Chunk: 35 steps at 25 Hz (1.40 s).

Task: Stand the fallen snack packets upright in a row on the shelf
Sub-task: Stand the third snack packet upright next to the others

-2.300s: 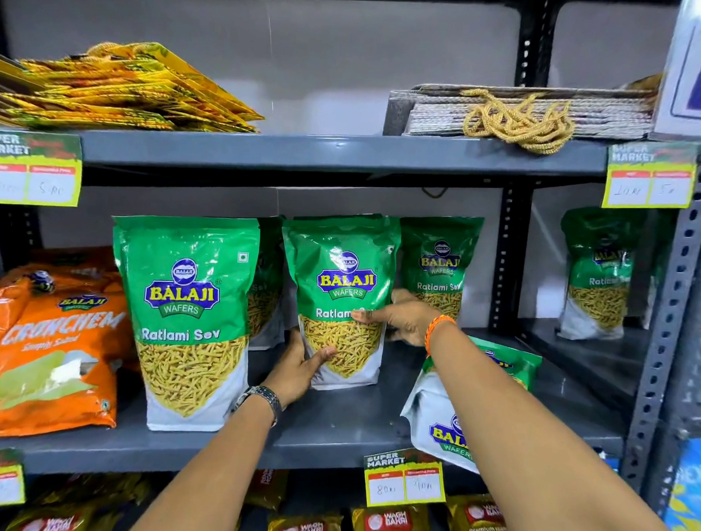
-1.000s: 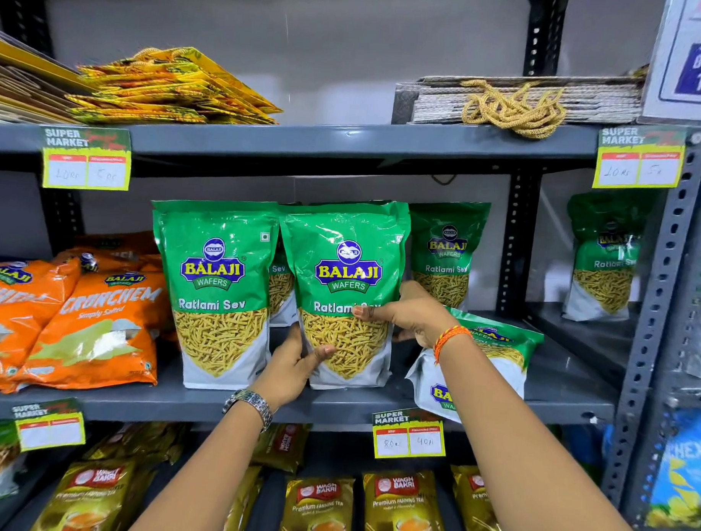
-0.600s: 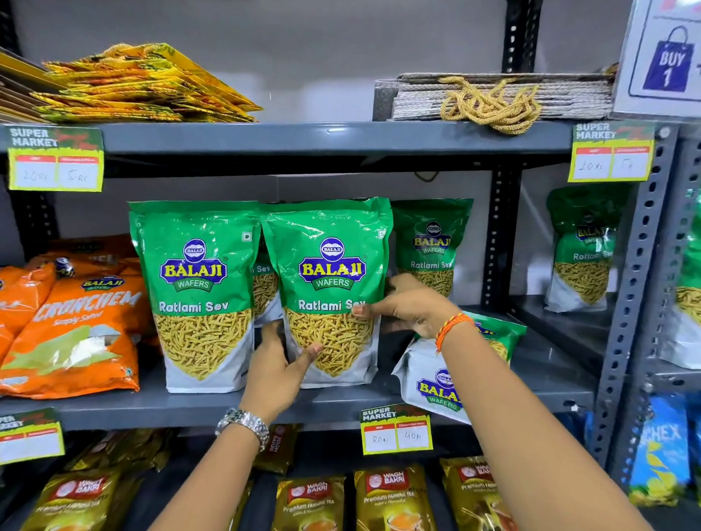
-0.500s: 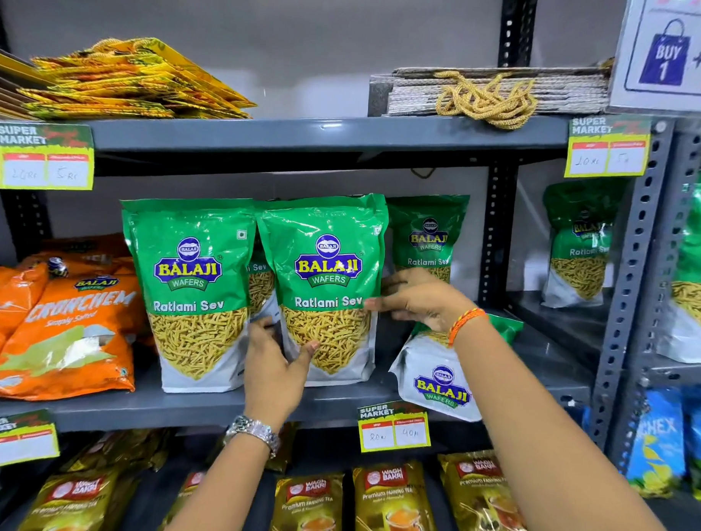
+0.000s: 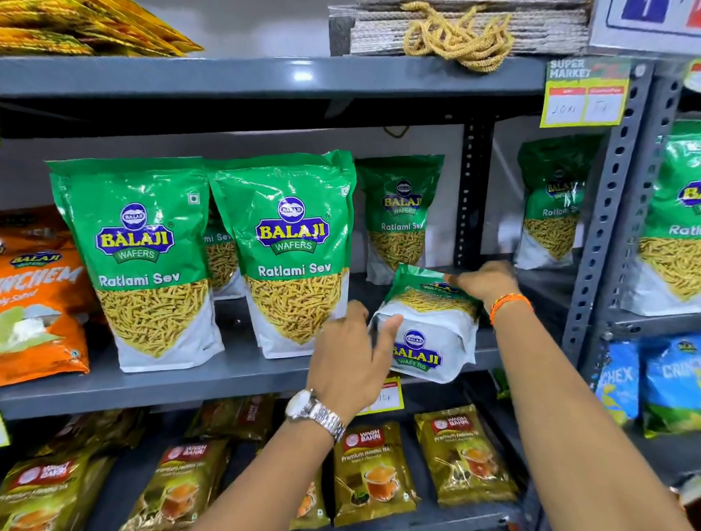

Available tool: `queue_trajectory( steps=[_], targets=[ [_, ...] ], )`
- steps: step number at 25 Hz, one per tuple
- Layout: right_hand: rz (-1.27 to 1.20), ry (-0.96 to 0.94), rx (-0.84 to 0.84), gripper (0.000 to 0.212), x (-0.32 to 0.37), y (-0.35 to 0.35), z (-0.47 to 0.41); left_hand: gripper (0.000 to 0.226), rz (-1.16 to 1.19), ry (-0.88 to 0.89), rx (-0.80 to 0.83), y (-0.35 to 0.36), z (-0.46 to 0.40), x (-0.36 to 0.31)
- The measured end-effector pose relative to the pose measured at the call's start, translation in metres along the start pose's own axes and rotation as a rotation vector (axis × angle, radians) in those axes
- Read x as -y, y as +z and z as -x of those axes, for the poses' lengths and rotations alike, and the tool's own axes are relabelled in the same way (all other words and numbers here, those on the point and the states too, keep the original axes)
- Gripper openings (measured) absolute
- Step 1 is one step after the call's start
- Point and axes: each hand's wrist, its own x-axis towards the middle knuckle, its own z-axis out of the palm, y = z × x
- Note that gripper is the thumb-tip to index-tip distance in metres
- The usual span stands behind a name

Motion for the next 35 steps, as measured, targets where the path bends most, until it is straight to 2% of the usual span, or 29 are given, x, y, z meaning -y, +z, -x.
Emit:
queue_trajectory(
  steps=[2,4,5,10,13,15,18,20,21,23,26,29,33,35],
  targets=[
    [-0.014,0.02,0.086,0.101,-0.004,0.008,-0.001,0.073,0.096,-0.191,0.162,0.006,-0.012,-0.01],
    [-0.041,0.039,0.114,0.099,-0.007,0.012,0.0,0.091,0.254,-0.435,0.325,0.009,-0.022,-0.013],
    [-0.053,0.053,0.11,0.097,-0.008,0.013,-0.001,0.095,0.297,-0.497,0.359,0.009,-0.026,-0.013],
    [-0.252,0.065,0.047,0.064,-0.016,0.017,-0.003,0.091,0.41,-0.605,0.42,0.012,-0.037,-0.012],
    [-0.354,0.1,-0.017,0.066,-0.015,0.012,-0.007,0.095,0.507,-0.591,0.43,0.015,-0.043,-0.008],
    [-0.412,0.103,-0.081,0.06,-0.011,0.006,-0.011,0.092,0.483,-0.528,0.414,0.015,-0.047,-0.008],
    [-0.499,0.029,-0.233,0.054,0.002,-0.011,-0.017,0.087,0.488,-0.44,0.407,0.012,-0.062,-0.011],
    [-0.527,-0.048,-0.273,0.049,0.014,-0.024,-0.026,0.085,0.556,-0.41,0.434,0.014,-0.072,-0.013],
    [-0.54,-0.094,-0.263,0.052,0.022,-0.03,-0.03,0.083,0.55,-0.385,0.454,0.018,-0.077,-0.013],
    [-0.566,-0.167,-0.222,0.079,0.036,-0.036,-0.038,0.08,0.441,-0.325,0.475,0.027,-0.084,-0.013],
    [-0.586,-0.292,-0.233,0.08,0.053,-0.035,-0.048,0.081,0.338,-0.305,0.439,0.043,-0.097,-0.011],
    [-0.608,-0.412,-0.195,0.087,0.062,-0.031,-0.058,0.079,0.343,-0.354,0.389,0.059,-0.113,-0.006],
    [-0.695,-0.549,-0.145,0.102,0.061,-0.018,-0.06,0.108,0.359,-0.416,0.341,0.083,-0.117,0.006],
    [-0.737,-0.577,-0.09,0.107,0.054,-0.007,-0.059,0.112,0.349,-0.423,0.336,0.094,-0.113,0.014]
  ],
)
